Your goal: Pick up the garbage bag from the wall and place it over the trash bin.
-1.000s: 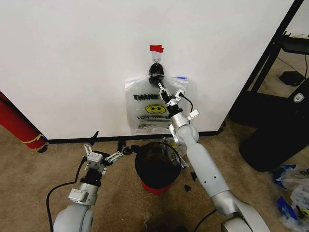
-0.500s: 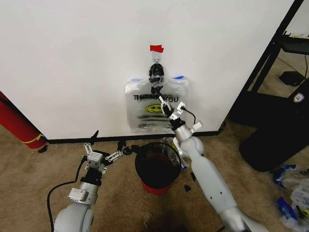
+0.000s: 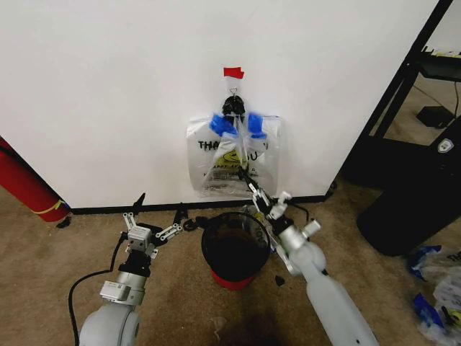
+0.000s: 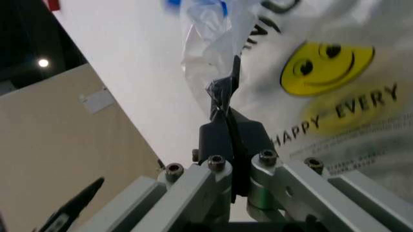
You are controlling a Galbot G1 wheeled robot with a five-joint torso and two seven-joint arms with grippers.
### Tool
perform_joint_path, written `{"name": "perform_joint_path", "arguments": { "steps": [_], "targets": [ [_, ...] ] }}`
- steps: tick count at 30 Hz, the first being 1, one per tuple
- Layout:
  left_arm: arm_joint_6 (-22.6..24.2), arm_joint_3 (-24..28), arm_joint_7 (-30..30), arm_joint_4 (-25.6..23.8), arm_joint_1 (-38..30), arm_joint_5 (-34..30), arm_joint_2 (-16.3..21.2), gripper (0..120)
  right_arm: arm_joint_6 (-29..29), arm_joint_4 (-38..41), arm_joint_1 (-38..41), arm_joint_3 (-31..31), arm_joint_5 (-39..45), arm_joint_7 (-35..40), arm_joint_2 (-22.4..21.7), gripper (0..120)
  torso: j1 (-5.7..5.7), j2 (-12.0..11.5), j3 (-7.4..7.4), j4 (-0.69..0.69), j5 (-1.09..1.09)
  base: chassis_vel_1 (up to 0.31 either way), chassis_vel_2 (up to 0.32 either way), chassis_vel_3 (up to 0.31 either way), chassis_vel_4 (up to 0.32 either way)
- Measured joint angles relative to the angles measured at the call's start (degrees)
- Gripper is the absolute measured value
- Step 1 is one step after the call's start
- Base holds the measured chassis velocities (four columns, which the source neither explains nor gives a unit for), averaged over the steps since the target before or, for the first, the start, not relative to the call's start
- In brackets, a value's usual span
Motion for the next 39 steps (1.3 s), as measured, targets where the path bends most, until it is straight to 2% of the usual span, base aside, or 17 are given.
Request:
{"name": "perform_joint_path", "arguments": {
  "steps": [7,14,39],
  "targets": [
    [0.0,0.5,0.0,-0.5,0.0,-0.2,0.2,100,0.2,2.8,-6.5,3.4,-1.6,-3.2,-1.5,0,0.00,0.0,0.00,0.00,0.00,0.000,0.000,0.000,0.000],
    [0.0,0.5,0.0,-1.1,0.3,-0.6,0.6,100,0.8,2.2,-10.6,5.7,-3.0,-6.9,-1.7,0,0.00,0.0,0.00,0.00,0.00,0.000,0.000,0.000,0.000],
    [-1.1,0.1,-0.1,-1.2,1.1,-1.6,1.0,100,4.1,-5.1,-14.7,8.4,-5.8,-13.0,1.0,0,0.00,0.0,0.00,0.00,0.00,0.000,0.000,0.000,0.000]
  ]
}}
